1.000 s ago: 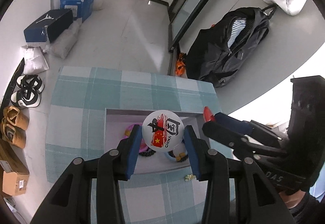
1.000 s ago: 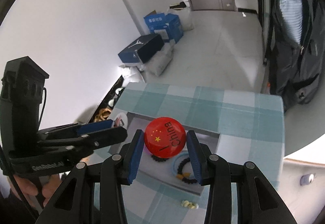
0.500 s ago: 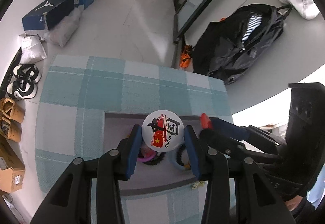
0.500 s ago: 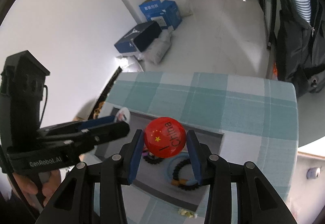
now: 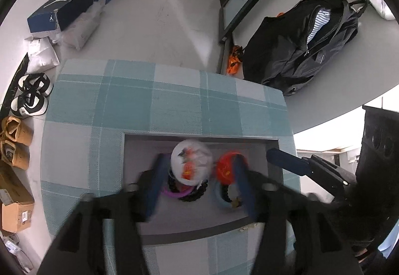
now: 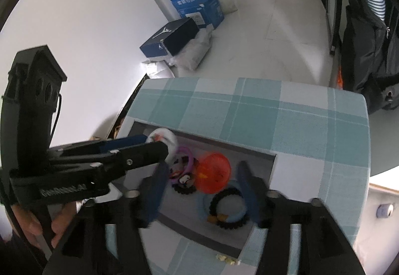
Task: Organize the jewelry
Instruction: 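Open both grippers to release the ornament and badge into the box, then withdraw both grippers from the box toward the yellow flower charms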
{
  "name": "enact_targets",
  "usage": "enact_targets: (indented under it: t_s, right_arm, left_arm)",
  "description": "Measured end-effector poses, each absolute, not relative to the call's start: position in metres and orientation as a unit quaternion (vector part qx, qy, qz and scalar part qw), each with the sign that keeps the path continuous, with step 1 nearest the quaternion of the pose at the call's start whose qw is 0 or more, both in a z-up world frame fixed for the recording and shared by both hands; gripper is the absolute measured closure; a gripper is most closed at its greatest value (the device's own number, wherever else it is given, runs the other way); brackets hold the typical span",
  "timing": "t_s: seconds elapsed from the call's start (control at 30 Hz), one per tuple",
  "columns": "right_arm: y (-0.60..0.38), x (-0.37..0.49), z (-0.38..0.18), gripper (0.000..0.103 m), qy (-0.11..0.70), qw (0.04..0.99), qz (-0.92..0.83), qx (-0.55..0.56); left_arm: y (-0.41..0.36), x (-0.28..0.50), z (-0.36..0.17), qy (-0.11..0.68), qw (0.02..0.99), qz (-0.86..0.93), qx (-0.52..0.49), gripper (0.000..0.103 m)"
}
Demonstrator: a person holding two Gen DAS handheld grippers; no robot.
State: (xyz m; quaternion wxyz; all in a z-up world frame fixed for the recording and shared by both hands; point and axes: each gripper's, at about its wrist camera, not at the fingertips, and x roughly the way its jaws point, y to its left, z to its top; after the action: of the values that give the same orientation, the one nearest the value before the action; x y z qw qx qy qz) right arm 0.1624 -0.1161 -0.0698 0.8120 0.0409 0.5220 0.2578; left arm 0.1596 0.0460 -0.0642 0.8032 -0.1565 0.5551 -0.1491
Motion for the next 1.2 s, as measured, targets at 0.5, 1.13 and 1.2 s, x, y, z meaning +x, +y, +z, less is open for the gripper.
enact_targets:
  t_s: [0.5,1.13,1.2]
  right_arm:
    - [-0.146,0.142,-0.041,0.028,0.476,0.847,0.228,0.061]
    - [-0.175,0.081,-0.014,0.003,0.403,0.892,0.192,0.077]
    - [-0.180,0.073,-0.020,0.002,0.404,0.894,0.178,0.080]
  left_arm:
    - [0.061,0.142,-0.047,0.526,0.828,-0.127,-0.150,0.033]
    - [0.015,0.066,-0.015,0.425,0.890,-0.160,-0.041,0.033]
    - [0.012,0.060,-0.022,0.434,0.885,-0.162,-0.039,0.033]
